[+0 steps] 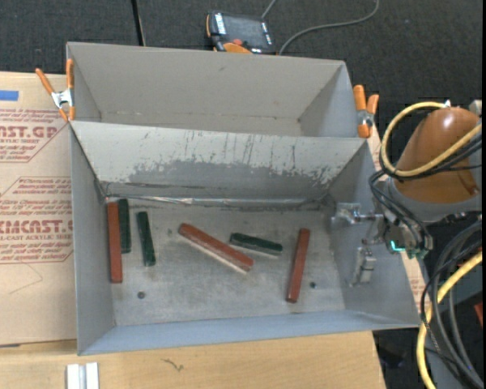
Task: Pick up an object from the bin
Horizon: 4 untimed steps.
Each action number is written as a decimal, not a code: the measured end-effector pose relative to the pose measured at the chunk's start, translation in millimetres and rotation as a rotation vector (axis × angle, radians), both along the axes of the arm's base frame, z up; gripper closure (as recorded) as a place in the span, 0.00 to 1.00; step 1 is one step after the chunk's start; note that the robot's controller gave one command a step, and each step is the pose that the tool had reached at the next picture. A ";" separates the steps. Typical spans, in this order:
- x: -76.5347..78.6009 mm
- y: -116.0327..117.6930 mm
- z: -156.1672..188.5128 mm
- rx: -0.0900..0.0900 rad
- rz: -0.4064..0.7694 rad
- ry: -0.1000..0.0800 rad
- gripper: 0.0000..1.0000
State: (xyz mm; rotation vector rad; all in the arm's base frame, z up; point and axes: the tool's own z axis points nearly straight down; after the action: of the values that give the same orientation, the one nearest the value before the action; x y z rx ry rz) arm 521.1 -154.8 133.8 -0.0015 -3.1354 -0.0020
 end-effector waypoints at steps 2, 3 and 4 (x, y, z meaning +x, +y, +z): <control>-31.7 91.8 -64.3 0.004 0.984 -0.007 0.00; -31.7 90.8 -64.2 0.003 0.982 -0.006 1.00; -39.4 96.2 65.0 -0.002 0.941 -0.013 1.00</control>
Offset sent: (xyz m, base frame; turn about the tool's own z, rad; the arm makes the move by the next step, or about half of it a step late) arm 0.0037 0.0396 -0.0638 -0.4621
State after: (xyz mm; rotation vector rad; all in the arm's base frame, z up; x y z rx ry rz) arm 481.7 -58.6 198.8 1.4263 -2.8069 0.0054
